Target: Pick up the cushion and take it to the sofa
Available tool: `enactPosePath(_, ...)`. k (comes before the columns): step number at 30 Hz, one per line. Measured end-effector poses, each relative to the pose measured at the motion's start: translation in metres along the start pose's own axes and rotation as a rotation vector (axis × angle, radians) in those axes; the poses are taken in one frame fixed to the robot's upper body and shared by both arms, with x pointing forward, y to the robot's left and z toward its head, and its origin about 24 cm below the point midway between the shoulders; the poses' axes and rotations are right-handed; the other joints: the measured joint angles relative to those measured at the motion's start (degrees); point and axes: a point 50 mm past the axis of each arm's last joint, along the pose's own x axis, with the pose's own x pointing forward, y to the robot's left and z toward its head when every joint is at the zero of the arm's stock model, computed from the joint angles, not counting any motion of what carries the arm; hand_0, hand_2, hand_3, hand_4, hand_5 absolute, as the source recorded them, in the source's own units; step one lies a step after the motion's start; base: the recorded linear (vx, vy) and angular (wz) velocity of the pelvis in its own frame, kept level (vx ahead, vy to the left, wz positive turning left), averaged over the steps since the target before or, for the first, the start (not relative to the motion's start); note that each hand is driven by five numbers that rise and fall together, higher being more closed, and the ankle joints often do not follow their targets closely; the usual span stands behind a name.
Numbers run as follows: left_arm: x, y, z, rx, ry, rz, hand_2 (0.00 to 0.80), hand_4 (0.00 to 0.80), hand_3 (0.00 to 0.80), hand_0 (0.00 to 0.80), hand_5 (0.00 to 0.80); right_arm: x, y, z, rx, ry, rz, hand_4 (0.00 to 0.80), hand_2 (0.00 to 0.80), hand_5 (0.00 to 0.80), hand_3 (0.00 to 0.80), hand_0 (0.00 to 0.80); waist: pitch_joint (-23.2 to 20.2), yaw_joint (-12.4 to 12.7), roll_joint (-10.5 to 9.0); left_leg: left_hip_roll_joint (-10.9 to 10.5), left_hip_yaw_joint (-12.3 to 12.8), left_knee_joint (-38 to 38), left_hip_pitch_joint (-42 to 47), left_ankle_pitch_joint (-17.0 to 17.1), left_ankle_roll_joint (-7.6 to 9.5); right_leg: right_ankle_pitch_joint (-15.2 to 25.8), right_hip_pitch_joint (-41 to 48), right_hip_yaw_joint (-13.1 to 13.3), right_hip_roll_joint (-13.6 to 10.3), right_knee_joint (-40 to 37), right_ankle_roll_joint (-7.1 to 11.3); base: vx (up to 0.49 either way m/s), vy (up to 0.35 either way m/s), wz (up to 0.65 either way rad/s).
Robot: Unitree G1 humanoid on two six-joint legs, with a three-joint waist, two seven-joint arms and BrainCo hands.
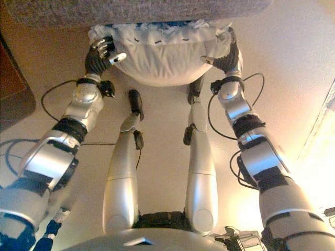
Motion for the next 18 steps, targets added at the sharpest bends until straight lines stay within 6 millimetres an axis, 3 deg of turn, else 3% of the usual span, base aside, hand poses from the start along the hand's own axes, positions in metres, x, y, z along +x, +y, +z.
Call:
enactPosePath(4, 0.001, -0.002, -0.002, -0.077, 0.033, -0.063, 0.0, 0.0, 0.0, 0.0, 0.0, -0.001, 0.004, 0.0, 0.066, -0.004, 0.092, 0.0, 0.0, 0.0, 0.0, 0.0, 0.0, 0.47, 0.0, 0.0, 0.27, 0.32, -0.24, -0.02, -0.01, -0.25, -0.73, 0.6, 0.0, 0.78, 0.15, 0.011, 0.019, -0.02)
enactPosePath(5, -0.001, -0.001, -0.006, -0.093, 0.046, -0.088, 0.0, 0.0, 0.0, 0.0, 0.0, -0.004, 0.004, -0.012, 0.16, 0.042, 0.125, 0.0, 0.0, 0.0, 0.0, 0.0, -0.01, 0.33, 0.02, 0.07, 0.31, 0.41, -0.24, -0.06, -0.07, -0.25, -0.75, 0.81, 0.16, 0.85, 0.15, 0.021, 0.038, -0.04)
enactPosePath(6, -0.001, -0.002, -0.007, -0.104, 0.048, -0.11, 0.264, 0.264, 0.264, 0.264, 0.264, -0.006, 0.004, -0.021, 0.206, 0.072, 0.141, 0.0, 0.0, 0.0, 0.0, 0.0, -0.02, 0.61, 0.02, 0.13, 0.31, 0.54, -0.26, -0.09, -0.11, -0.27, -0.77, 1.18, 0.33, 0.95, 0.18, 0.029, 0.001, -0.04)
enactPosePath(7, 0.001, -0.003, -0.004, -0.111, 0.041, -0.133, 0.584, 0.584, 0.584, 0.584, 0.584, -0.005, 0.001, -0.025, 0.217, 0.086, 0.165, 0.0, 0.0, 0.0, 0.0, 0.0, -0.03, 0.65, 0.01, 0.16, 0.25, 0.8, -0.45, -0.15, -0.16, -0.27, -0.92, 1.32, 0.38, 1.11, 0.18, 0.041, -0.047, -0.02)
enactPosePath(8, 0.001, -0.004, -0.004, -0.113, 0.045, -0.15, 0.8, 0.8, 0.8, 0.8, 0.8, -0.005, -0.002, -0.026, 0.238, 0.09, 0.201, 0.0, 0.0, 0.0, 0.0, 0.0, -0.04, 0.78, 0.02, 0.21, 0.12, 1.42, -0.93, -0.33, -0.13, -0.35, -1.34, 1.31, 0.39, 1.61, 0.22, 0.043, -0.068, -0.01)
enactPosePath(9, 0.002, -0.003, -0.001, -0.117, 0.043, -0.161, 0.8, 0.8, 0.8, 0.8, 0.8, -0.002, -0.007, -0.021, 0.255, 0.07, 0.239, 0.342, 0.342, 0.342, 0.342, 0.342, -0.05, 0.67, 0.01, 0.24, 0.06, 2.32, -1.81, -0.56, -0.09, -0.51, -2.1, 1.3, 0.39, 2.34, 0.25, 0.041, -0.088, -0.01)
enactPosePath(10, 0.004, -0.003, 0.005, -0.123, 0.033, -0.169, 0.8, 0.8, 0.8, 0.8, 0.8, 0.001, -0.014, -0.014, 0.268, 0.043, 0.263, 0.8, 0.8, 0.8, 0.8, 0.8, -0.05, 0.6, 0.01, 0.3, -0.03, 3.33, -2.76, -0.8, -0.06, -0.62, -2.9, 1.33, 0.41, 3.1, 0.24, 0.029, -0.073, -0.02)
enactPosePath(14, 0.01, 0.0, 0.021, -0.12, 0.015, -0.18, 0.8, 0.8, 0.8, 0.8, 0.8, 0.01, -0.037, 0.009, 0.278, -0.038, 0.281, 0.8, 0.8, 0.8, 0.8, 0.8, -0.05, 0.59, 0.01, 0.4, -0.56, 5.73, -5.45, -1.0, -0.06, -0.51, -4.84, 1.32, 0.57, 4.35, 0.26, 0.004, -0.014, -0.01)
enactPosePath(18, 0.006, 0.0, 0.009, -0.123, 0.053, -0.18, 0.8, 0.8, 0.8, 0.8, 0.8, 0.007, -0.038, 0.002, 0.268, -0.022, 0.288, 0.8, 0.8, 0.8, 0.8, 0.8, -0.05, 0.22, 0.0, 0.18, -0.58, 5.93, -5.64, -1.02, 0.05, -0.51, -4.82, 1.92, 0.59, 4.11, 0.35, 0.0, 0.0, 0.0)
